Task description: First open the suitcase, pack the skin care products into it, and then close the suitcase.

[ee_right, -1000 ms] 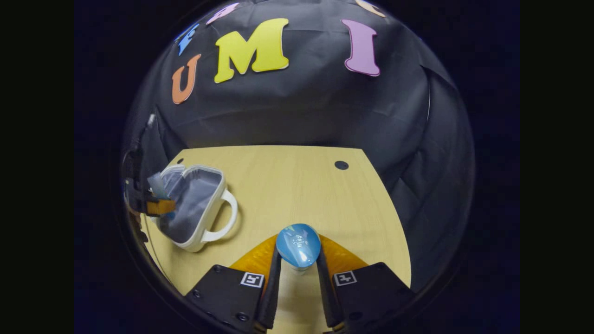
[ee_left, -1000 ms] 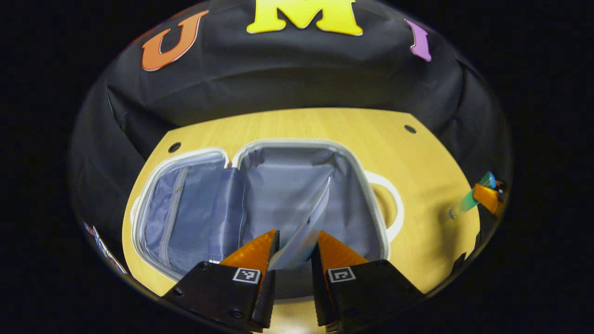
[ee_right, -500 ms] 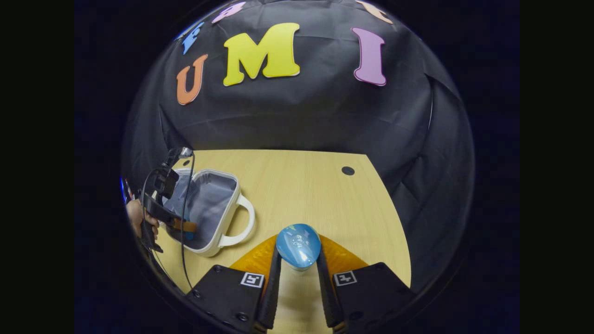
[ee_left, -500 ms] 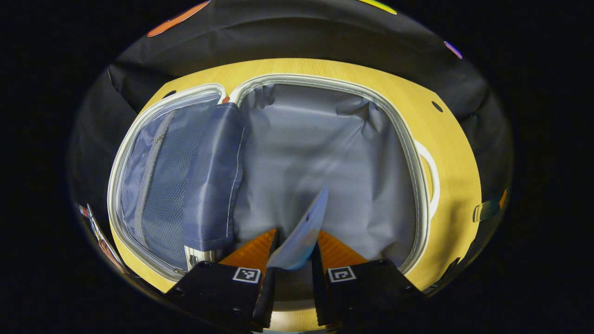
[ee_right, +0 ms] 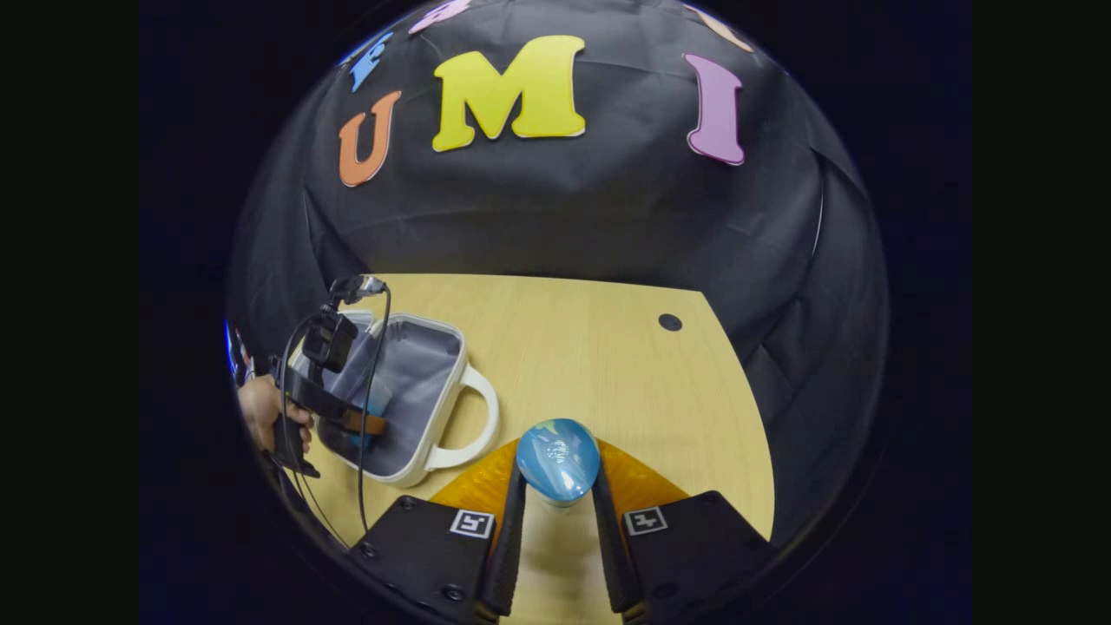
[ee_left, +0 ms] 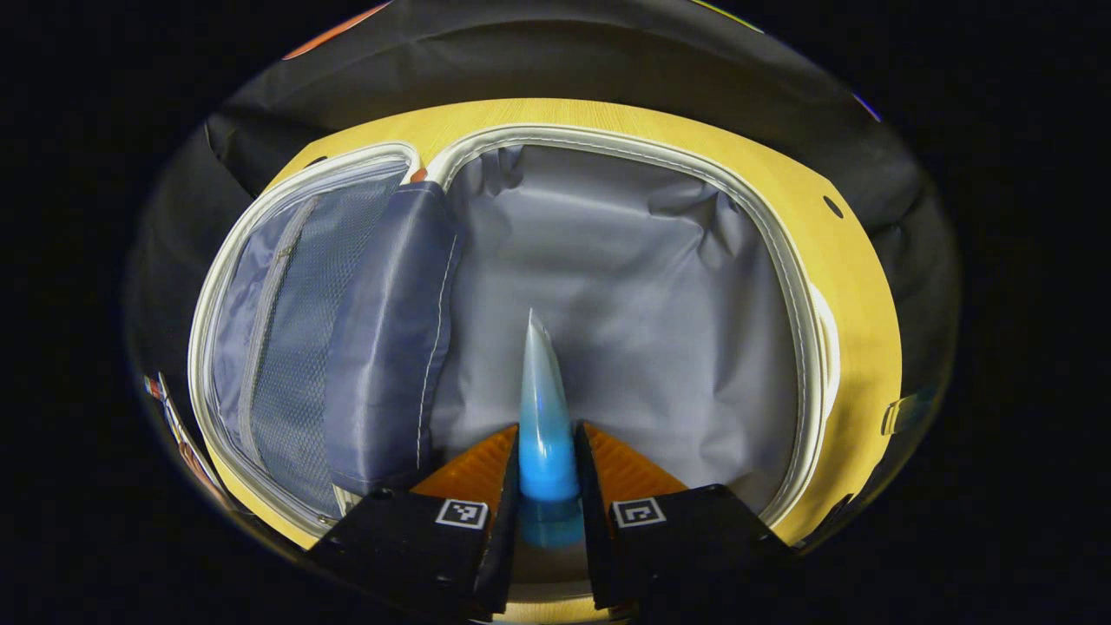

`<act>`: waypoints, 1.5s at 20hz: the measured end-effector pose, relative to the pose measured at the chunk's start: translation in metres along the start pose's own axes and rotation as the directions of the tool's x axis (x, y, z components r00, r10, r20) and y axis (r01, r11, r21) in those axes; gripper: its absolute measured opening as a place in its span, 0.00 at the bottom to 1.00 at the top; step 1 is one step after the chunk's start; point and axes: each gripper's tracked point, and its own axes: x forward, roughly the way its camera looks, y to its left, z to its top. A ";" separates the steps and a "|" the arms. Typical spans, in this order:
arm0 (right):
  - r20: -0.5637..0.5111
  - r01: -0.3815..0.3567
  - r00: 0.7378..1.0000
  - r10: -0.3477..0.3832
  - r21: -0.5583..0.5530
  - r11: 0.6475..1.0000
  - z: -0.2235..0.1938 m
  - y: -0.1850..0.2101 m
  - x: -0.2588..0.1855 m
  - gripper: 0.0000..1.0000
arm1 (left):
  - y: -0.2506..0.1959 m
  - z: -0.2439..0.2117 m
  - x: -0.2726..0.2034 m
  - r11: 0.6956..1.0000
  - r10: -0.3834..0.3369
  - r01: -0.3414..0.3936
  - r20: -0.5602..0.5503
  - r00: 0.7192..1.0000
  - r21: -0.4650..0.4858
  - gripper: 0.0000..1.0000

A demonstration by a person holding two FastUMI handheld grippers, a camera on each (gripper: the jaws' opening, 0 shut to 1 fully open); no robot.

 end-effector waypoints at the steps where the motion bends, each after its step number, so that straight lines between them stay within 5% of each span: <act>1: -0.001 -0.005 1.000 0.005 -0.002 1.000 0.003 0.004 0.000 0.37 | 0.000 0.001 0.000 1.000 -0.002 0.002 0.012 1.000 -0.002 0.38; 5: 0.031 -0.066 0.997 0.067 -0.036 0.997 0.028 0.037 -0.004 0.37 | -0.006 0.002 -0.010 0.998 -0.066 0.067 0.060 0.996 -0.019 0.40; 9: 0.064 -0.160 0.984 0.166 -0.092 0.983 0.050 0.086 0.003 0.37 | -0.004 0.012 -0.042 0.997 -0.076 0.080 0.172 0.982 -0.016 1.00; 16: 0.012 -0.273 0.961 0.275 -0.090 0.958 0.056 0.181 0.036 0.35 | 0.050 0.007 -0.129 1.000 0.018 -0.021 0.418 0.908 0.003 1.00; 23: -0.236 -0.255 0.937 0.258 0.047 0.966 -0.024 0.222 0.083 0.37 | 0.108 -0.002 -0.191 0.996 0.084 -0.067 0.625 0.776 -0.051 1.00; 27: -0.245 -0.240 0.938 0.244 0.048 0.970 -0.020 0.229 0.095 0.37 | 0.137 0.007 -0.215 0.993 0.111 -0.100 0.716 0.689 -0.058 1.00; 30: -0.242 -0.199 0.946 0.217 0.096 0.975 -0.013 0.233 0.117 0.35 | 0.151 0.012 -0.229 0.992 0.121 -0.093 0.749 0.651 -0.080 1.00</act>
